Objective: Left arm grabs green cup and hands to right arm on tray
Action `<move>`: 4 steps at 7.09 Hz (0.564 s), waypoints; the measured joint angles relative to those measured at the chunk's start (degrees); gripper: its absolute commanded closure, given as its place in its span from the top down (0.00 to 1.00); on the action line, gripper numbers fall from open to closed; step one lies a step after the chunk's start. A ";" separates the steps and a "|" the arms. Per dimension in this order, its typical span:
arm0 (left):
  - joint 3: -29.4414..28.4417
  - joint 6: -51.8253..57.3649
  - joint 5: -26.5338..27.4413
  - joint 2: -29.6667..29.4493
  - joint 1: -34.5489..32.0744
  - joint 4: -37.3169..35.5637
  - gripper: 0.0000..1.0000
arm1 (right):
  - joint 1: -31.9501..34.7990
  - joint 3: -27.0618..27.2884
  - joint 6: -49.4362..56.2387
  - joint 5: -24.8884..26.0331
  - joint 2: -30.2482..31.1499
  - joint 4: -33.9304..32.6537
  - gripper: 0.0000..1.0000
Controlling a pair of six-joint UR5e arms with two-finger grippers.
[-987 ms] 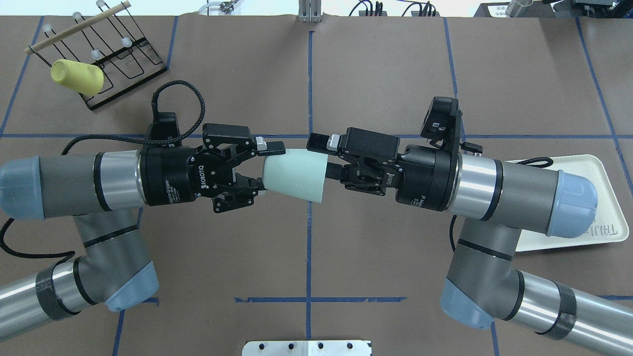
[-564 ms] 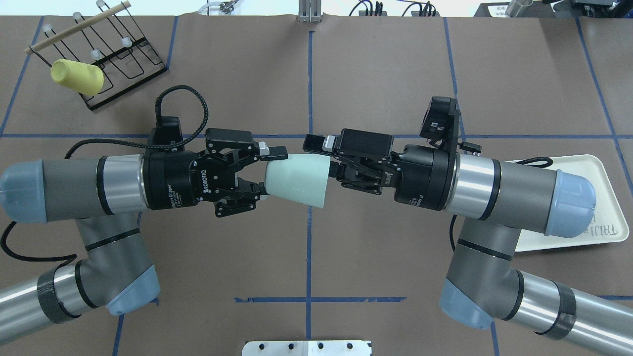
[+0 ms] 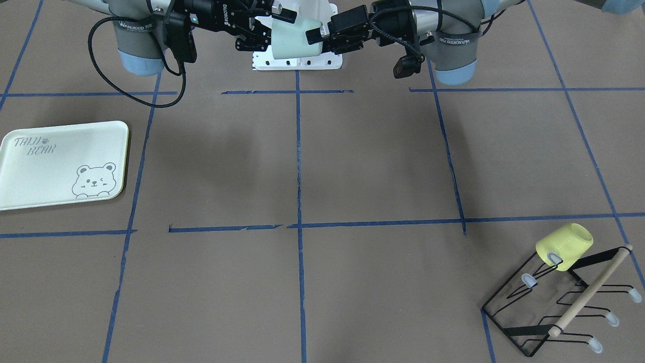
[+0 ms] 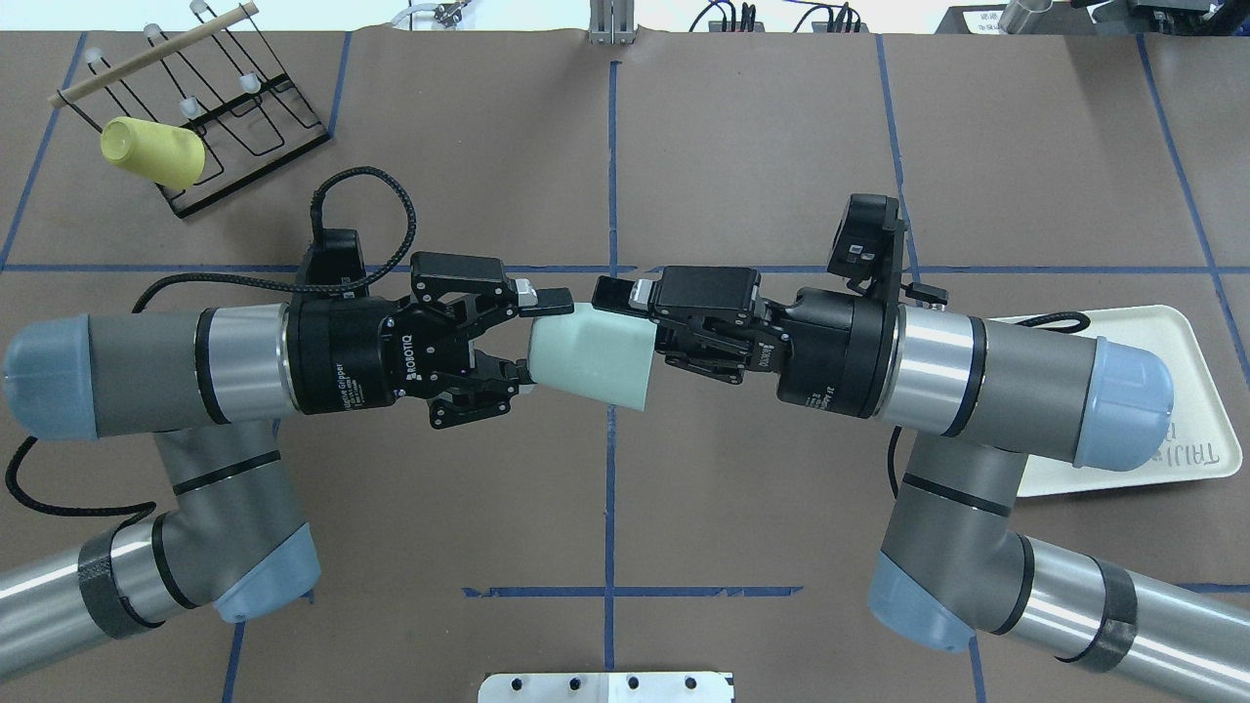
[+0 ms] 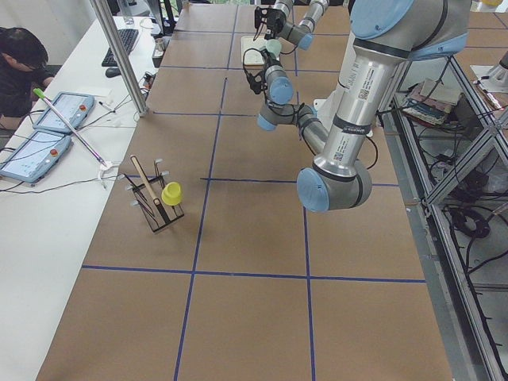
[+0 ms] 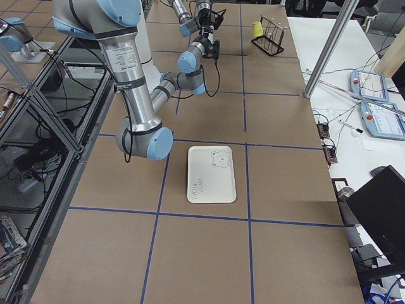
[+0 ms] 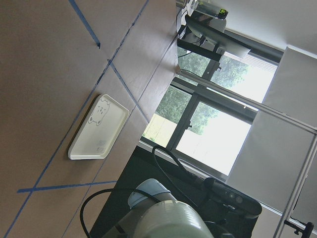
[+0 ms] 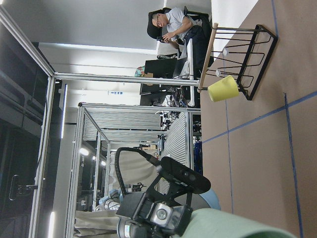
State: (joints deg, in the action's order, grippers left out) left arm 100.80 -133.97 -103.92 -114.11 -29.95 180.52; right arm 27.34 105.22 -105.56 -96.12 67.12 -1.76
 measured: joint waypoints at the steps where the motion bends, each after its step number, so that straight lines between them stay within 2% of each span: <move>1: -0.20 -0.04 0.05 -0.38 0.07 -0.20 0.36 | -0.04 0.01 0.00 -0.02 0.02 0.00 0.53; 4: -0.42 -0.05 0.12 -0.90 0.15 -0.42 0.37 | -0.22 0.07 0.06 -0.03 0.05 -0.02 0.26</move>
State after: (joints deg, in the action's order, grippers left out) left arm 100.38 -134.01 -103.80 -115.01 -29.80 180.10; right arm 27.12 105.28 -105.50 -96.15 67.17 -1.78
